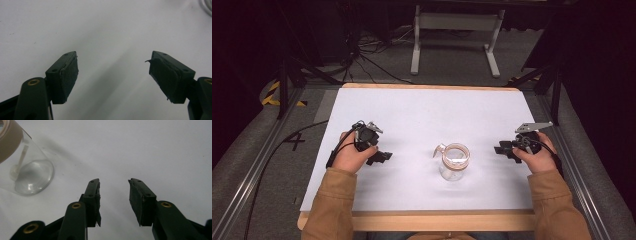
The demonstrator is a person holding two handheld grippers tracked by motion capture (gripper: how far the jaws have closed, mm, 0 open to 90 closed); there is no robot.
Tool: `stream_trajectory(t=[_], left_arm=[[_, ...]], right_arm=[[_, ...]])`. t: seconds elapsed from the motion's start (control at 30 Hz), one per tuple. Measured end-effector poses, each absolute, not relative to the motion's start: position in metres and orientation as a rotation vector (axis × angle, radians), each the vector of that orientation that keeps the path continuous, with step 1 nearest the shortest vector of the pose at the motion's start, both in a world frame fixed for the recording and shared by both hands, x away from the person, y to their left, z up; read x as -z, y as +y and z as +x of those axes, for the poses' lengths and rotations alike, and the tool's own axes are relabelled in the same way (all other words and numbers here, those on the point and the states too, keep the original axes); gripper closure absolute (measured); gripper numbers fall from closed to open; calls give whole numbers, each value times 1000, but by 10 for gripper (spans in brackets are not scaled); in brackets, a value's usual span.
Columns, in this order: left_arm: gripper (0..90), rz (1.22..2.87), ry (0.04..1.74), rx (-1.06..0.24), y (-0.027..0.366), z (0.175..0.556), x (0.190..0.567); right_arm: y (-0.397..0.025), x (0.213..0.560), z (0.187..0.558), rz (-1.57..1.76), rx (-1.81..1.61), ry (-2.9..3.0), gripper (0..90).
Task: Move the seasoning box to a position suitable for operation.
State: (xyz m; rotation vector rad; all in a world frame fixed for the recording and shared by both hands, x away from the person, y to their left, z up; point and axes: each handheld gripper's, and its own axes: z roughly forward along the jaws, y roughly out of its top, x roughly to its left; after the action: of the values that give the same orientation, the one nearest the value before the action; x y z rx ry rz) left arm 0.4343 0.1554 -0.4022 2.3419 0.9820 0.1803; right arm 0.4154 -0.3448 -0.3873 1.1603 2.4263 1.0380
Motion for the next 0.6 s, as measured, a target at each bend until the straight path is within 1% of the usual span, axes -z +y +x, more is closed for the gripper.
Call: stream_trajectory(t=[0.2,0.23,0.3,0.33,0.37,0.4,0.43,0.6], left_arm=[[239,2325,965,-173,153,433,399],[240,2317,955,-188,153,432,399],[240,2317,950,-178,152,431,397],[240,2311,943,-187,151,431,396],[241,2304,936,-194,151,430,395],[242,2301,929,-196,150,429,393],[243,2291,915,-187,149,427,391],[242,2274,866,-179,142,423,385]], right_arm=[[-341,387,415,1141,-1060,2434,611],[-340,387,415,1133,-1070,2438,611],[-337,386,414,1107,-1092,2447,627],[-336,386,414,1091,-1098,2454,661],[-334,386,413,1060,-1106,2468,739],[-332,385,412,1043,-1123,2475,793],[-329,384,411,1006,-1168,2483,893],[-318,386,409,931,-1196,2493,900]])
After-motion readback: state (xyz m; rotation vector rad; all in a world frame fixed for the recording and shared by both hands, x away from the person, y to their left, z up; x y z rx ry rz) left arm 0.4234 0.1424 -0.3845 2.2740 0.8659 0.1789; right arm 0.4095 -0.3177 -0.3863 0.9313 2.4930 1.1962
